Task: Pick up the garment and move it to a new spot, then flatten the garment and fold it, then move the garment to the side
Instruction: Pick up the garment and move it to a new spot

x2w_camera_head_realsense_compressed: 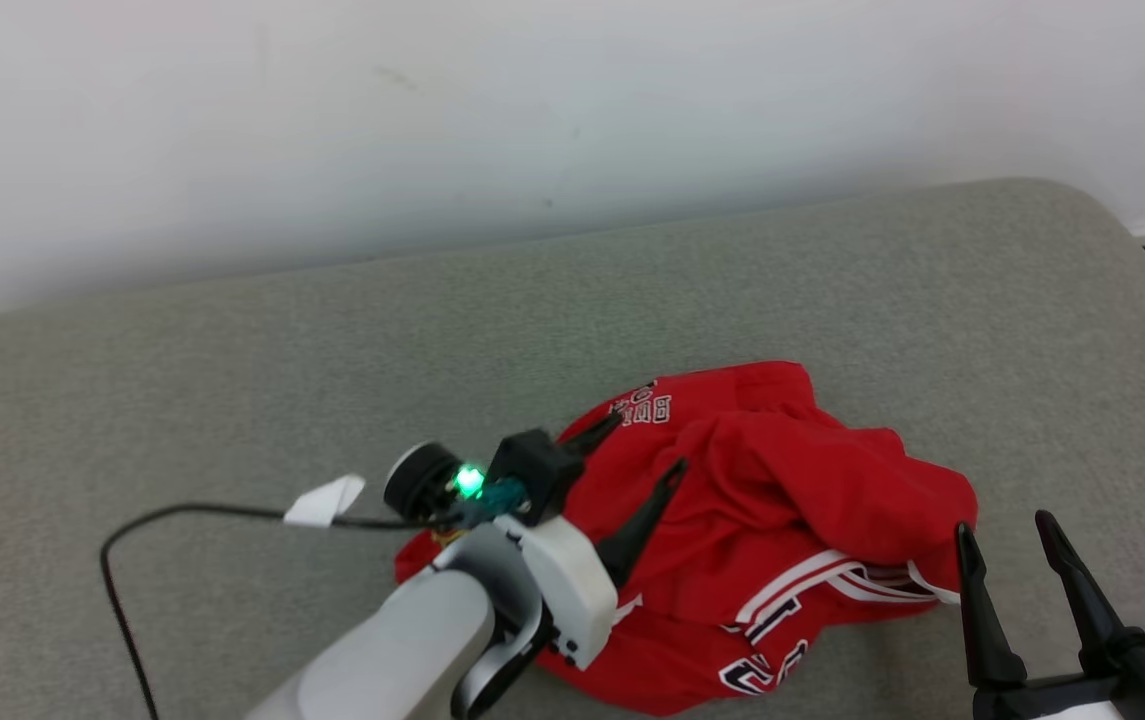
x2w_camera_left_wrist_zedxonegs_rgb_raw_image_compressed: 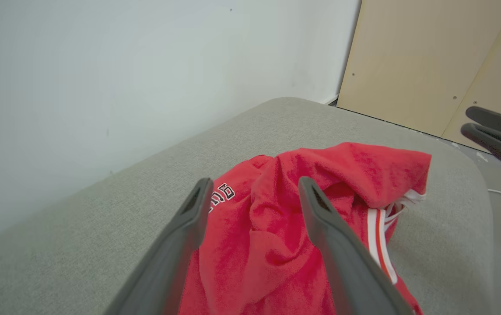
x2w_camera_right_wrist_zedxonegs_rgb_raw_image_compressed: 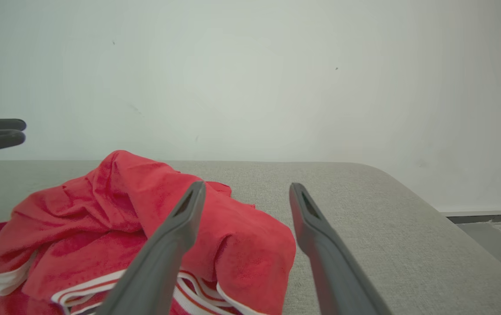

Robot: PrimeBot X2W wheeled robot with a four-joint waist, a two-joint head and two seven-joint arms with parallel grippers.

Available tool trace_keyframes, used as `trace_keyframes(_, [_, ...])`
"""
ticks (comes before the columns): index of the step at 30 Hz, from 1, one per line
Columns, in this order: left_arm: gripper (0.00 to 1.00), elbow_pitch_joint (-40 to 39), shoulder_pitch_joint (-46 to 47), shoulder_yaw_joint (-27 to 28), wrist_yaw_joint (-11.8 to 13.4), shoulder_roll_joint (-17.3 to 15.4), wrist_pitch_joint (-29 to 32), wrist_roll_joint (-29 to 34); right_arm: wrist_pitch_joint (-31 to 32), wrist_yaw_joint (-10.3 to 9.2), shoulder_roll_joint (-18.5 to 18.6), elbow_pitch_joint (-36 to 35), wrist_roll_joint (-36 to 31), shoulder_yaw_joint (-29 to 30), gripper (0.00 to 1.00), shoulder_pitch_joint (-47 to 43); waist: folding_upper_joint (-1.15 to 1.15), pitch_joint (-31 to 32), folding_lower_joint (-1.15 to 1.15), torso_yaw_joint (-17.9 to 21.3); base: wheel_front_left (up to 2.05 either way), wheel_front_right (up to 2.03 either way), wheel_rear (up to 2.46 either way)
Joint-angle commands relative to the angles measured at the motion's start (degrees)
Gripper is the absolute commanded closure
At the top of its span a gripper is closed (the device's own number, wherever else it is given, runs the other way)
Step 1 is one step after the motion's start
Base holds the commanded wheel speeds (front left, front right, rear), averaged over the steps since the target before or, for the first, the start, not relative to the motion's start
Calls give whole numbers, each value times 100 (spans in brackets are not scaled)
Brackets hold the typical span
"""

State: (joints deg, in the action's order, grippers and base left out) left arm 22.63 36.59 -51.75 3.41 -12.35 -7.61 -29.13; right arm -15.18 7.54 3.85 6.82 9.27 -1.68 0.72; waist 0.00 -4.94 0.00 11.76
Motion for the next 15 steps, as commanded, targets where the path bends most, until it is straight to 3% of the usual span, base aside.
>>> trace_keyframes(1, [0,33,204,-68,-91,-7,165,84,5,-10,38,3,33,-8,0,103,0,-96,0,165,0,0,0])
trace_keyframes(8, [0,501,762,-302,-488,18,797,84,5,-10,-30,21,94,-86,0,246,0,-290,0,683,0,0,0])
trace_keyframes(15, [0,1034,998,-309,-474,91,937,74,5,-10,-82,36,170,-124,0,271,0,-467,0,1046,0,0,0])
